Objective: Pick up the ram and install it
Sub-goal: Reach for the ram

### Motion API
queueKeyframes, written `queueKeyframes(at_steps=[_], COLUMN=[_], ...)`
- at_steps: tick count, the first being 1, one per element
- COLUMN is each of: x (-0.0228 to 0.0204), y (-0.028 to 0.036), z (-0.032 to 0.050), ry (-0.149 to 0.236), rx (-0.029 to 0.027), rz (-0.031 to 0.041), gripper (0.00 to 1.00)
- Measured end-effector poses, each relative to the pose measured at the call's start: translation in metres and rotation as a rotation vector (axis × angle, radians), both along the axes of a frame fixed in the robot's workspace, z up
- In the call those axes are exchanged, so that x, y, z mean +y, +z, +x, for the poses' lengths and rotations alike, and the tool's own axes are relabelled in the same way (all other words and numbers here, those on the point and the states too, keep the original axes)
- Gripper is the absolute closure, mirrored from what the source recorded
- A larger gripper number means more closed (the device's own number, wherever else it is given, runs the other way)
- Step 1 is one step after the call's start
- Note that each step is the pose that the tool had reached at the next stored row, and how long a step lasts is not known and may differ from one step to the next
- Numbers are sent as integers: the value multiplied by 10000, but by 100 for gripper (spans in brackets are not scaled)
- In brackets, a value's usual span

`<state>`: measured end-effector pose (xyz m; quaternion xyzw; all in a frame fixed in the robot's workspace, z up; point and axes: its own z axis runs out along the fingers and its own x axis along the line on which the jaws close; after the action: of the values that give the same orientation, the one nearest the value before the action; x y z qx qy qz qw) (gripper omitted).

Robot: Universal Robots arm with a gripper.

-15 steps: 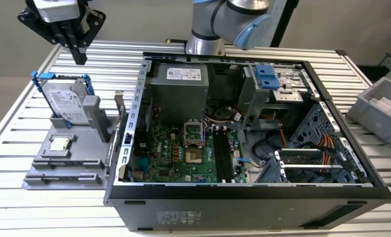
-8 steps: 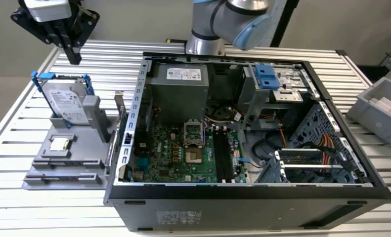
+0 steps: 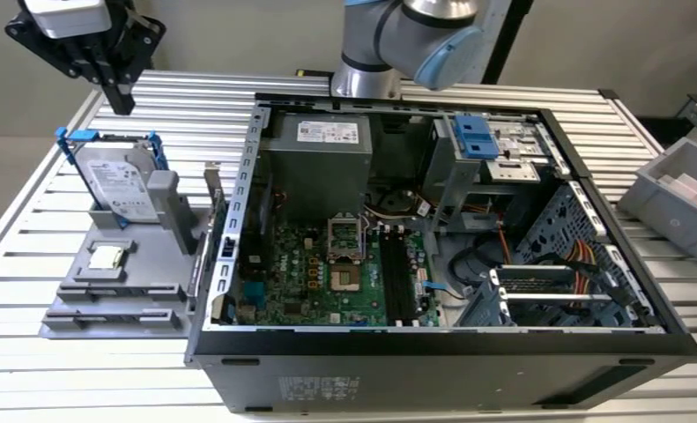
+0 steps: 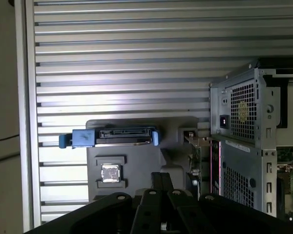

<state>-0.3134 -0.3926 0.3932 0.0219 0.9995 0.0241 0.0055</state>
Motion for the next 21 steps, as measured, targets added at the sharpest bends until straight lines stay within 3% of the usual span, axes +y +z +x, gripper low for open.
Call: queueKeyframes(at_steps=[21], x=[10], y=[0], z=[-236], ry=[16], rx=[18], rz=[0], gripper=[100])
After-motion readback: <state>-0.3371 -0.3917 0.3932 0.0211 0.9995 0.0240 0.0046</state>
